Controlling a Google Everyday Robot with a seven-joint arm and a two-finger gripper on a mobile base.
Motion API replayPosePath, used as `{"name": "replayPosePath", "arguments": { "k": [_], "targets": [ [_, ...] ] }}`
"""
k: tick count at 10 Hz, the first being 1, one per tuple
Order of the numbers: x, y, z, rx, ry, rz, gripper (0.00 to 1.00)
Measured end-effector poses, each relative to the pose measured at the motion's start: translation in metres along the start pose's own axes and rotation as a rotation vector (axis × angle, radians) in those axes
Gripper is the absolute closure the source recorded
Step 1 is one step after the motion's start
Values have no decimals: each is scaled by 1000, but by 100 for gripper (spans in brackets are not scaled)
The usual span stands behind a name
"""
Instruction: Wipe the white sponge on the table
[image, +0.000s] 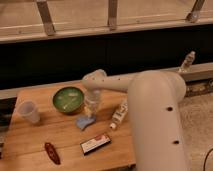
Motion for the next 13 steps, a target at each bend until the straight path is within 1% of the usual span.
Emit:
{"name": "replayPosePath", "arguments": {
  "k": [2,4,5,7,8,10,11,13],
  "targets": [
    [-27,-44,15,11,-14,3,100],
    [-48,-65,21,20,-5,36,100],
    [-56,-69,22,22,3,53,100],
    [-71,-65,21,24,17,92,100],
    [-76,-54,18,26,27,120,100],
    [-78,-24,11,21,36,156,100],
    [-76,-3,6,17,41,175,100],
    [-69,54,-9,0,49,220,100]
  ]
}}
